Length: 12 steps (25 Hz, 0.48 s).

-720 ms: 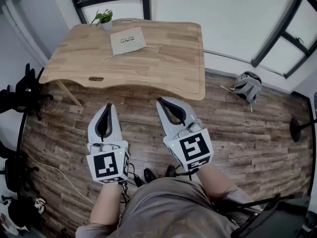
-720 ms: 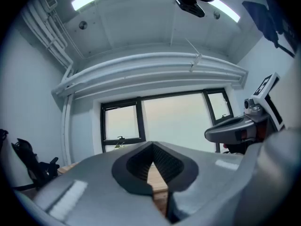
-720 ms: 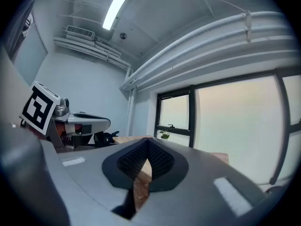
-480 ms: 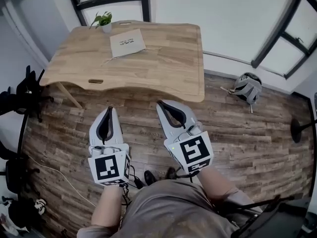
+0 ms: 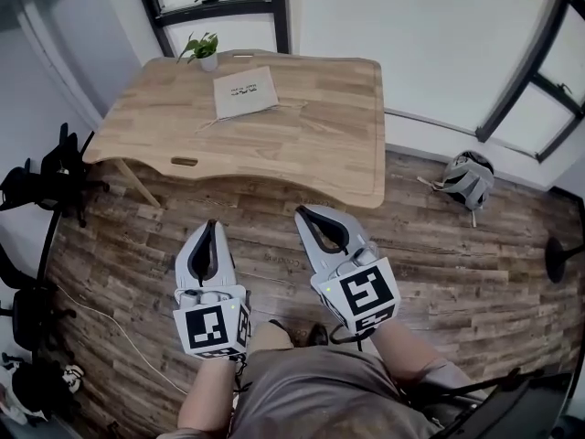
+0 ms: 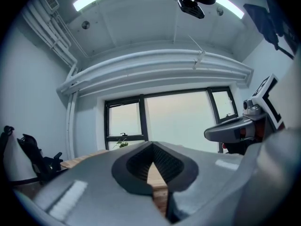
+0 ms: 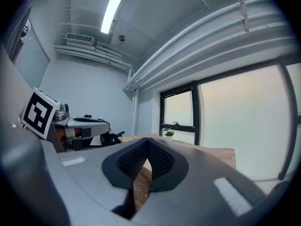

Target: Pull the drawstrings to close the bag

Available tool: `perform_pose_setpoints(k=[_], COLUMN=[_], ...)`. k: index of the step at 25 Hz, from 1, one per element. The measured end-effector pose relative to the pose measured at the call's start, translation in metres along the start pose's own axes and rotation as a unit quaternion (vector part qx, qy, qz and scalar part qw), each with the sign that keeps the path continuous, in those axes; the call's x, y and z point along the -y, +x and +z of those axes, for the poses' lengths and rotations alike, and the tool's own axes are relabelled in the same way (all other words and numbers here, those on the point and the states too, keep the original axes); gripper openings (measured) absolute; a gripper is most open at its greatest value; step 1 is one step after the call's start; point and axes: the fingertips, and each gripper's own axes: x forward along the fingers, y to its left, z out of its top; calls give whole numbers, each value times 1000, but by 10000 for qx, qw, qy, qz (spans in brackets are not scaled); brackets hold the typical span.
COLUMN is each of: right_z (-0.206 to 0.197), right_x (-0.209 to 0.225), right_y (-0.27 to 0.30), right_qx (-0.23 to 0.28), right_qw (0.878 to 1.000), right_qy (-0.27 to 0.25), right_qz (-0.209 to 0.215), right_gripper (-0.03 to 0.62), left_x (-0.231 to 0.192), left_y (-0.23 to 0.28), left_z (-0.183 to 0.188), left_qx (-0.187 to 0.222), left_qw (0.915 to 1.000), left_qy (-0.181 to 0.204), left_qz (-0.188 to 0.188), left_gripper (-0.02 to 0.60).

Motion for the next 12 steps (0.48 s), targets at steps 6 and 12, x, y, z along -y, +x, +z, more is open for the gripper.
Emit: perform_pose_setpoints(k=[6,12], right_z=[-20,-14], right_x=[8,25], right_y=[35,109], right_qx=[-216,-202], right_qw=[9997,9998], right_qy=[114,-38], right_qz=[43,52], right_gripper=[29,29], left_x=[-18,-57], left_y=[28,99], left_z=[-22,-34], left_qx=[-173,-110], left_qw=[9998,9997], left_qy=[-76,-183], left_qz=[13,-132], left_gripper=[2,2])
